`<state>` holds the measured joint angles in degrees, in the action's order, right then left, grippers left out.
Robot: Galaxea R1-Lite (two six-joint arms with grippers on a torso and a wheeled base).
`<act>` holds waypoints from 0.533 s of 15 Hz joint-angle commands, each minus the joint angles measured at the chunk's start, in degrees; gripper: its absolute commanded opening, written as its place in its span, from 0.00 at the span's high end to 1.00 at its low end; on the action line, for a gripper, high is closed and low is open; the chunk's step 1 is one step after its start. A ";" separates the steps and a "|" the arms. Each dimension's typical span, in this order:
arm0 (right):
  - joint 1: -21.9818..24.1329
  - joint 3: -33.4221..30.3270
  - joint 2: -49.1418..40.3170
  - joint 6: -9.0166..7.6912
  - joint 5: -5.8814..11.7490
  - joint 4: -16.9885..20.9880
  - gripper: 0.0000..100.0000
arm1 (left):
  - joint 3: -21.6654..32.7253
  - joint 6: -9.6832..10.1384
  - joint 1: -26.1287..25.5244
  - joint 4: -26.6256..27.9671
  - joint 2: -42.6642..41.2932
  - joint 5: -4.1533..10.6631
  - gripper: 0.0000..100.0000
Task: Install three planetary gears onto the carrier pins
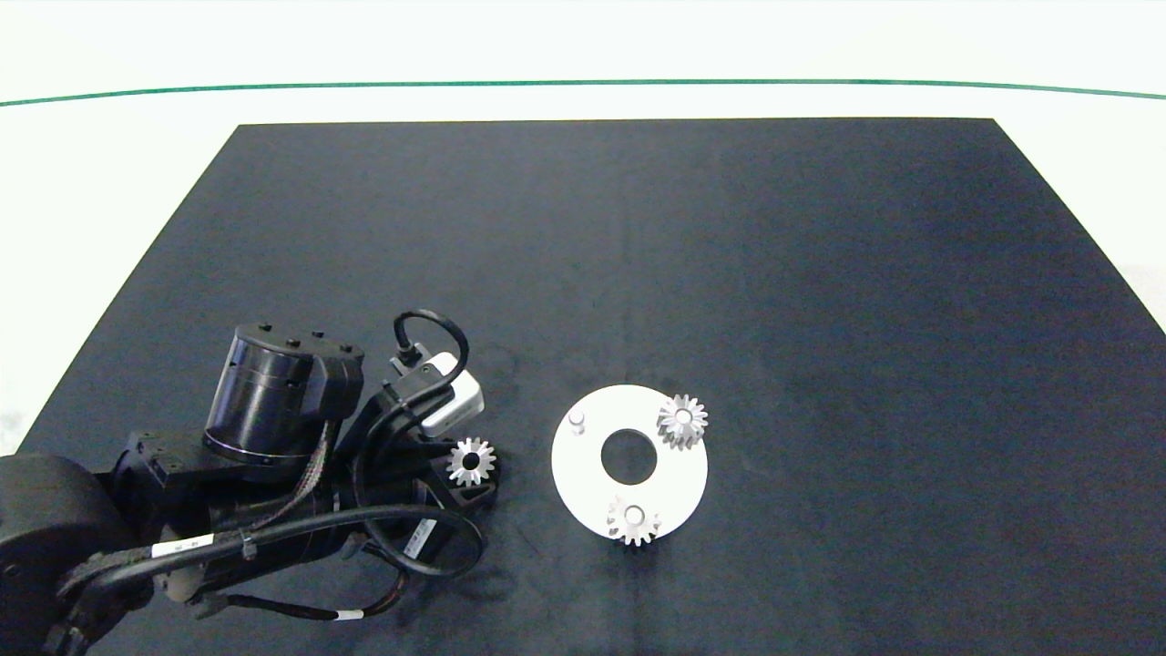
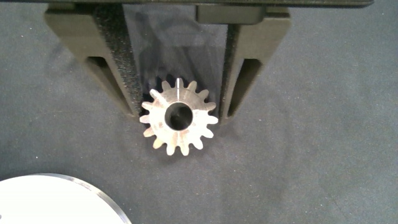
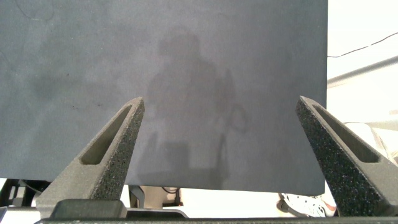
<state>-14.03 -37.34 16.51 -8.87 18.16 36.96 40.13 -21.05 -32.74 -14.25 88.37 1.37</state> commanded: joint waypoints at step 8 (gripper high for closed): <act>-0.03 -0.01 0.28 -0.09 0.12 0.13 0.00 | 0.12 -0.04 0.05 -0.16 -0.04 -0.22 0.75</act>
<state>-14.02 -37.38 16.59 -8.90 18.16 36.94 40.11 -20.99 -32.71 -14.32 88.44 1.12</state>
